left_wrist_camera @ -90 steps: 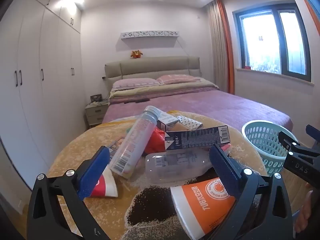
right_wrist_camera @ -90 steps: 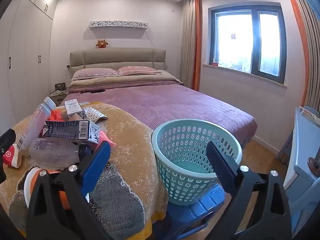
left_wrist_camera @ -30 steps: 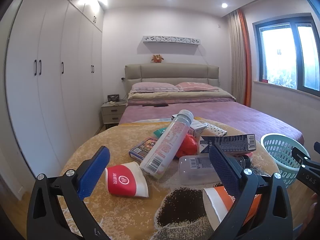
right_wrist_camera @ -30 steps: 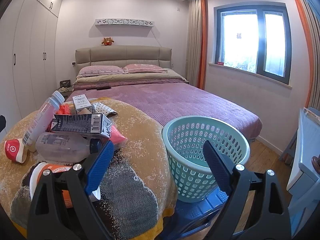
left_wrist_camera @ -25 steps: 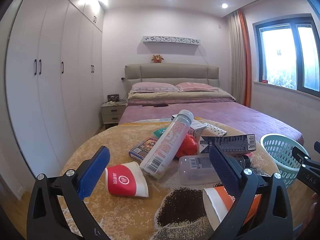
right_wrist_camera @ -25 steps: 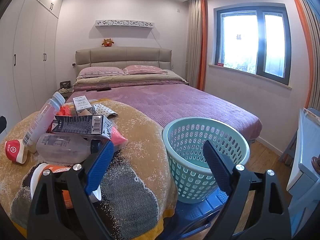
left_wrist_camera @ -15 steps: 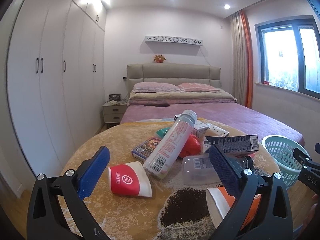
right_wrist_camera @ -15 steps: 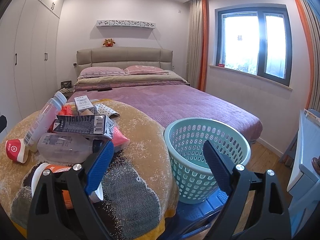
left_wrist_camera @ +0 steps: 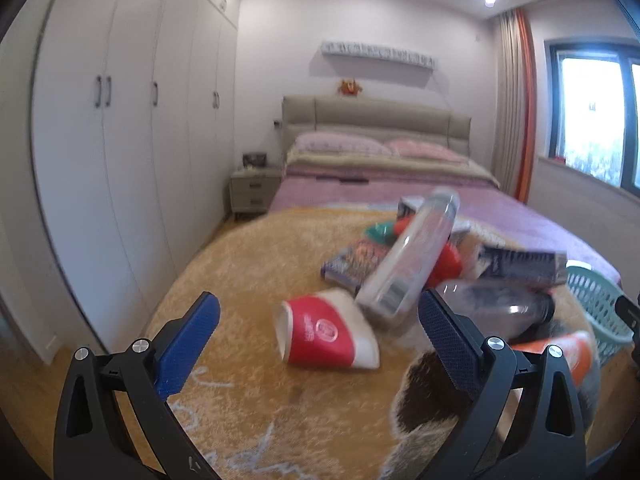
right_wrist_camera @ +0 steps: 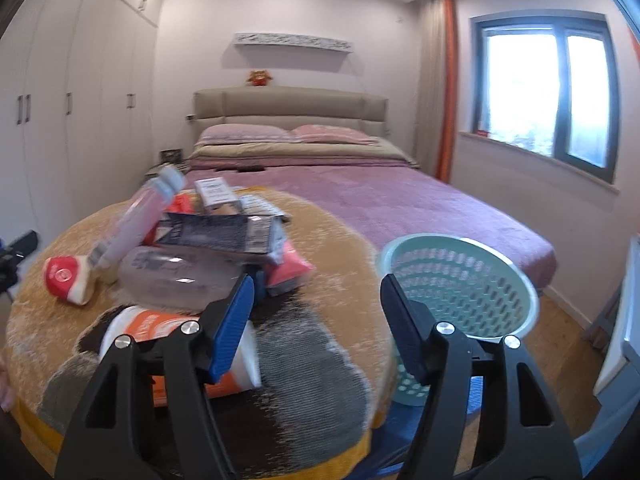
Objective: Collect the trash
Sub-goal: 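Grasp the orange paper cup with the right gripper while the left gripper approaches the red-and-white cup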
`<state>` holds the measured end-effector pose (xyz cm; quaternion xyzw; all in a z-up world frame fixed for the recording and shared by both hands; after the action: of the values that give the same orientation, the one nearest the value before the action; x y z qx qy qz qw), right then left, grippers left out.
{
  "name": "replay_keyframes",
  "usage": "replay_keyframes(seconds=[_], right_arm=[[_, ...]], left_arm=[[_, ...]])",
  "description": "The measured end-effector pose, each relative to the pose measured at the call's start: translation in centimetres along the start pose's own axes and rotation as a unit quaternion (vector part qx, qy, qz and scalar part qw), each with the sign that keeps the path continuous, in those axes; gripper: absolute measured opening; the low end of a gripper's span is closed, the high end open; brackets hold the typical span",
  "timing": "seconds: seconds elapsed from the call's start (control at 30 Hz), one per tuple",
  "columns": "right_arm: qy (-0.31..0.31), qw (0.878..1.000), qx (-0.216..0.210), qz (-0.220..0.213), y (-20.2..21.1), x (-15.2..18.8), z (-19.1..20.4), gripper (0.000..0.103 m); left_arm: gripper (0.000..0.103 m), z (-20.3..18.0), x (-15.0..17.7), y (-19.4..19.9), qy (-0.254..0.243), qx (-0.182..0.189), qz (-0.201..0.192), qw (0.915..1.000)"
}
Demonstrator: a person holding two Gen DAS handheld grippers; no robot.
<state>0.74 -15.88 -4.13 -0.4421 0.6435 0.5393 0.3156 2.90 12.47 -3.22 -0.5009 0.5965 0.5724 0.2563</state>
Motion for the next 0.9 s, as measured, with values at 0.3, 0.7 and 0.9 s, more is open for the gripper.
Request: replay_keyframes(seconds=[0.3,0.7,0.9], right_arm=[[-0.02,0.993,-0.099,0.06,-2.5,1.4,2.2,0.063],[0.001,0.976,-0.192,0.102,-1.6,3.1,5.7,0.066],[0.036,0.958,-0.264,0.107,0.9,3.9,9.3,0.066]], left_arm=[[0.095,0.3,1.4,-6.6,0.011,0.0,0.156,0.9877],[0.073,1.2,2.3,-7.4,-0.003,-0.025,0.182,0.983],[0.073,2.7,1.7,-4.7,-0.012,-0.042,0.151,0.9875]])
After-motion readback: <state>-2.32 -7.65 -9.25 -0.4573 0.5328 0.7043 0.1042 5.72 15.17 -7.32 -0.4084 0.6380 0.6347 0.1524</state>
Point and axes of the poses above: each gripper's, at about its wrist camera, not at the fingertips, and y roughly against the way its jaws point, z to its left, x to its underside, the point moved 4 cm from there along -y, roughly the way its jaws point, and after that the axes turned 12 degrees about y, right-handed, at the moved point
